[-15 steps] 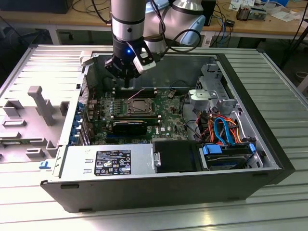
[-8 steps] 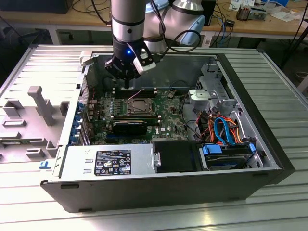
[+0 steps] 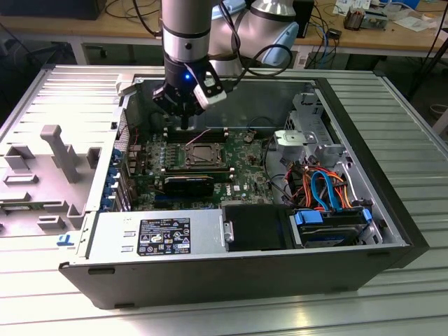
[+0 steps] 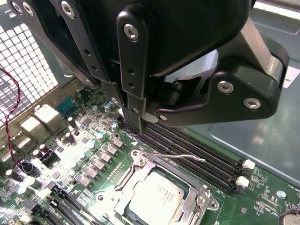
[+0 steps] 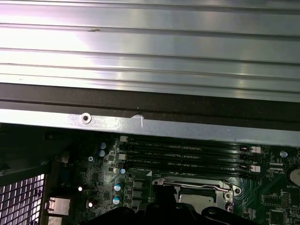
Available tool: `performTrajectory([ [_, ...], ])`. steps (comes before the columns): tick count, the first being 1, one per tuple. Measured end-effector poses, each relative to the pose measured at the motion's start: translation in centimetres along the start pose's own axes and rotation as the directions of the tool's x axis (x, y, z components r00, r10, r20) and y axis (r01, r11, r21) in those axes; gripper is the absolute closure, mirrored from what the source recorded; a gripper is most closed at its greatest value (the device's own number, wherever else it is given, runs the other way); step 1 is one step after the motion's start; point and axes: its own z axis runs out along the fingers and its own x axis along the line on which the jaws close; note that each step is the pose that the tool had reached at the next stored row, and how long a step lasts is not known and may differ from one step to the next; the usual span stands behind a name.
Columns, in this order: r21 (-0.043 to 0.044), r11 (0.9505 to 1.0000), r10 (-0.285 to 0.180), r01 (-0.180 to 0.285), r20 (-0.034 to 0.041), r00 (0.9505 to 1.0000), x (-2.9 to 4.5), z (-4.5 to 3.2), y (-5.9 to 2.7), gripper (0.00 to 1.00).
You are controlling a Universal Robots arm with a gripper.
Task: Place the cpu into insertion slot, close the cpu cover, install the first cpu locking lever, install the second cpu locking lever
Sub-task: 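Install the first cpu locking lever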
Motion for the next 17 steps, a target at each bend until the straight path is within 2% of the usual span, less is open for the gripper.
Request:
performTrajectory([
  [17,-0.0001,1.0000,0.000,0.000,0.0000,1.0000,-0.02,0.44,-0.04,0.89],
])
